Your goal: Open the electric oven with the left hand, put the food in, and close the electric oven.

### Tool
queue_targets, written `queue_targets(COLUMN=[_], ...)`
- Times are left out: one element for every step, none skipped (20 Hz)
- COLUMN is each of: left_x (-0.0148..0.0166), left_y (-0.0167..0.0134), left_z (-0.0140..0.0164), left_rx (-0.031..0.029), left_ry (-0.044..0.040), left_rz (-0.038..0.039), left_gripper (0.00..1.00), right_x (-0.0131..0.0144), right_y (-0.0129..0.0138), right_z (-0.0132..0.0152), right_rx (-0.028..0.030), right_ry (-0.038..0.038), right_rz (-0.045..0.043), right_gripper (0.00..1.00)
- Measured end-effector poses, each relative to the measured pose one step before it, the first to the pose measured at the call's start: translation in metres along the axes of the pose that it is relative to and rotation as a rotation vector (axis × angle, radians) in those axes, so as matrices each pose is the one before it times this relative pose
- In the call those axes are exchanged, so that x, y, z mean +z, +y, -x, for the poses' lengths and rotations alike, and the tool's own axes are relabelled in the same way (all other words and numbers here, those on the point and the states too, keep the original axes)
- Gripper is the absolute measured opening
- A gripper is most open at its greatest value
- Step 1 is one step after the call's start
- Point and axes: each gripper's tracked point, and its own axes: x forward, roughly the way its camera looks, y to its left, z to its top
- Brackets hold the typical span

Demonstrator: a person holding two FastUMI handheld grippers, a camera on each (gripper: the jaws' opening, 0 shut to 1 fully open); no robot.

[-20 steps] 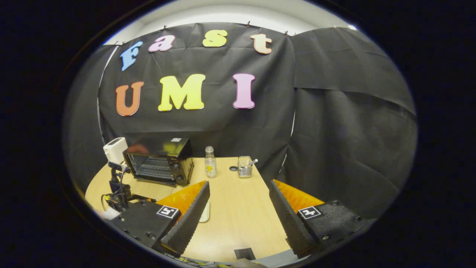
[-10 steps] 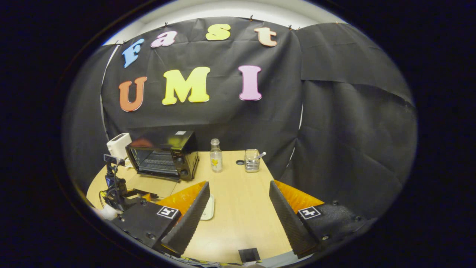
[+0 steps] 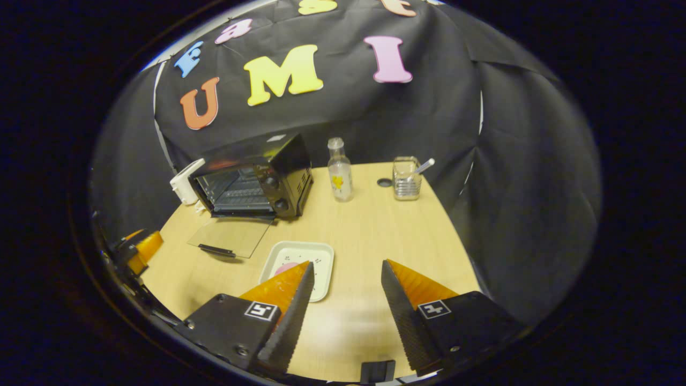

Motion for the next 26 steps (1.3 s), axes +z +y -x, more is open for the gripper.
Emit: queue_targets(left_x=[0.01473, 0.01311, 0.01475, 0.01360, 0.01328, 0.01034, 0.00935, 0.00687, 0.00698, 0.00522, 0.00272, 0.00228, 0.00145, -0.00109, -0.00133, 0.00087, 0.00102, -0.00079, -0.00074, 0.00032, 0.00051, 0.00064, 0.00027, 0.00046, 0.00114, 0.00186], left_y=[0.00117, 0.00070, -0.00094, -0.00167, -0.00091, -0.00095, -0.00095, -0.00215, -0.00115, -0.00011, -0.00133, -0.00155, -0.00049, -0.00028, -0.00031, 0.00185, 0.00022, 0.00021, -0.00074, -0.00113, -0.00125, -0.00150, -0.00171, 0.00011, 0.00086, -0.00086], left_z=[0.01080, 0.00958, 0.00949, 0.00957, 0.00781, 0.00629, 0.00592, 0.00611, 0.00443, 0.00496, 0.00370, 0.00364, 0.00269, 0.00313, 0.00305, 0.00329, 0.00237, 0.00357, 0.00278, 0.00072, 0.00126, 0.00057, 0.00067, -0.00046, -0.00061, -0.00056], left_rx=[0.01594, 0.01158, 0.00896, 0.00492, 0.01097, 0.01223, 0.01337, 0.01542, 0.01619, 0.01800, 0.01631, 0.01610, 0.01641, 0.01565, 0.02077, 0.01891, 0.01508, 0.01496, 0.00939, 0.00734, 0.00256, 0.00179, -0.00029, 0.00478, 0.00311, -0.00350], left_ry=[-0.02073, -0.01891, -0.02005, -0.01568, -0.01776, -0.00924, -0.01107, -0.00722, -0.00922, -0.00412, 0.00064, 0.00094, 0.00131, 0.00748, 0.00671, 0.00018, 0.00210, 0.00291, 0.00166, -0.00078, -0.00018, -0.00453, -0.00553, -0.00449, -0.00128, -0.00416], left_rz=[-0.00122, -0.00162, -0.00127, 0.00003, 0.00151, 0.00253, 0.00403, 0.00423, 0.00018, -0.00044, 0.00084, 0.00281, 0.00396, 0.00478, 0.00386, 0.00752, 0.01021, 0.00880, 0.00743, 0.00553, 0.00508, 0.00484, 0.00246, 0.00127, 0.00619, 0.01096], left_gripper=[0.96, 0.96, 0.96, 0.96, 0.96, 0.96, 0.96, 0.96, 0.96, 0.96, 0.96, 0.96, 0.96, 0.96, 0.96, 0.96, 0.97, 0.97, 0.96, 0.96, 0.96, 0.96, 0.97, 0.96, 0.96, 0.97], right_x=[-0.00787, -0.00823, -0.00650, -0.00574, -0.00246, -0.00090, 0.00002, -0.00059, -0.00107, -0.00035, -0.00149, -0.00033, 0.00140, -0.00032, 0.00508, -0.00094, 0.00177, 0.00019, 0.00056, -0.00034, 0.00105, 0.00033, 0.00122, 0.00025, -0.00049, -0.00099], right_y=[0.00062, -0.00166, -0.00169, -0.00007, -0.00037, 0.00004, -0.00060, -0.00151, 0.00159, 0.00608, 0.00420, 0.00224, 0.00066, -0.00161, 0.00074, -0.00303, -0.00171, -0.00101, -0.00045, -0.00019, -0.00066, 0.00027, 0.00082, -0.00029, -0.00021, -0.00033], right_z=[-0.01369, -0.01603, -0.01512, -0.01366, -0.01276, -0.01151, -0.01166, -0.01242, -0.00946, -0.00816, -0.00821, -0.00721, -0.00646, -0.00595, 0.00148, -0.00522, -0.00063, -0.00011, -0.00065, 0.00063, -0.00032, -0.00005, -0.00025, -0.00059, 0.00077, 0.00163], right_rx=[0.01885, 0.01399, 0.01408, 0.01648, 0.01631, 0.01870, 0.01276, 0.01075, 0.01624, 0.02930, 0.02279, 0.01625, 0.00775, -0.00388, 0.00626, -0.01914, -0.00562, -0.01257, -0.00085, 0.00908, 0.02286, 0.03688, 0.04720, 0.05319, 0.03929, 0.03803], right_ry=[0.04467, 0.04744, 0.04503, 0.03885, 0.03028, 0.02811, 0.02449, 0.02771, 0.02899, 0.02511, 0.03020, 0.02312, 0.01928, 0.02018, 0.00608, 0.02569, 0.01805, 0.03164, 0.03114, 0.02832, 0.02188, 0.01712, 0.01108, 0.00577, 0.00013, -0.00535], right_rz=[-0.01764, -0.01056, -0.00658, -0.00190, -0.00096, -0.00720, -0.00879, -0.00530, -0.00873, -0.01263, -0.00842, -0.00457, -0.00474, -0.00533, -0.01944, -0.01134, -0.01395, -0.01413, -0.01345, -0.00631, -0.01222, -0.01909, -0.03548, -0.04469, -0.03223, -0.02648], right_gripper=[0.76, 0.73, 0.70, 0.69, 0.67, 0.66, 0.64, 0.56, 0.60, 0.58, 0.55, 0.46, 0.41, 0.45, 0.31, 0.28, 0.19, 0.24, 0.15, 0.13, 0.11, 0.10, 0.06, 0.04, 0.04, 0.04])
